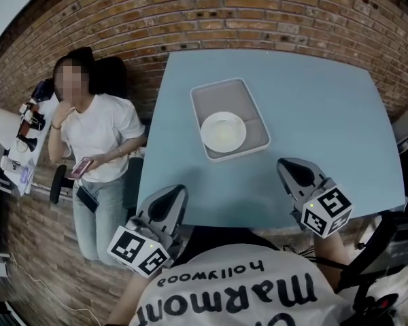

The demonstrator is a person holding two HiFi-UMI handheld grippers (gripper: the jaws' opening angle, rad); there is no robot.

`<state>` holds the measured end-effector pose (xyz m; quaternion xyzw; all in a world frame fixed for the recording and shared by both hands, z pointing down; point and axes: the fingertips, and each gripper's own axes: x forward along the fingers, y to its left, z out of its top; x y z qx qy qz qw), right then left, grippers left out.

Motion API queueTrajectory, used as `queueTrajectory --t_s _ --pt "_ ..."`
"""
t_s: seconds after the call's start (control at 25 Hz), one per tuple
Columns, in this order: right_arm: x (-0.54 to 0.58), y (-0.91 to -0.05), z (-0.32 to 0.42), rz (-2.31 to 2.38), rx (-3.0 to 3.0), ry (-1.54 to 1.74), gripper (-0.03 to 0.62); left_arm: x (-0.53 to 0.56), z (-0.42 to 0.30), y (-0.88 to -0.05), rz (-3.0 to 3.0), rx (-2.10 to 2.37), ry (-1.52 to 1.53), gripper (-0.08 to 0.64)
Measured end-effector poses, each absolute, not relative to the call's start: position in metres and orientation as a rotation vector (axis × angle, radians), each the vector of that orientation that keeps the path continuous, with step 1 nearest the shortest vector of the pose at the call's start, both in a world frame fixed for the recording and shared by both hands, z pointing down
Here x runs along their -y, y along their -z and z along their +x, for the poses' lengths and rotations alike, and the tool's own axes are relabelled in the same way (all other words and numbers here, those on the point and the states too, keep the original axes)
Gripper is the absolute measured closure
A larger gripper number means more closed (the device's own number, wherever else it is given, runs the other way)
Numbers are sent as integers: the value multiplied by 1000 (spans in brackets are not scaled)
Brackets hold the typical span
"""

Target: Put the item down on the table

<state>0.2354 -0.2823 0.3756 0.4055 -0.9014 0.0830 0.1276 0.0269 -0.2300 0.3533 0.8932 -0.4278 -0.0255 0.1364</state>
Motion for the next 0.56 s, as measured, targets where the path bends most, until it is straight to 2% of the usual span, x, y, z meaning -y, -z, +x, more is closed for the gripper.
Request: queueTrajectory --t_s 0.56 --pt "284 -371 229 1174 2668 -266 583 227 19 -349 2596 1256 101 554"
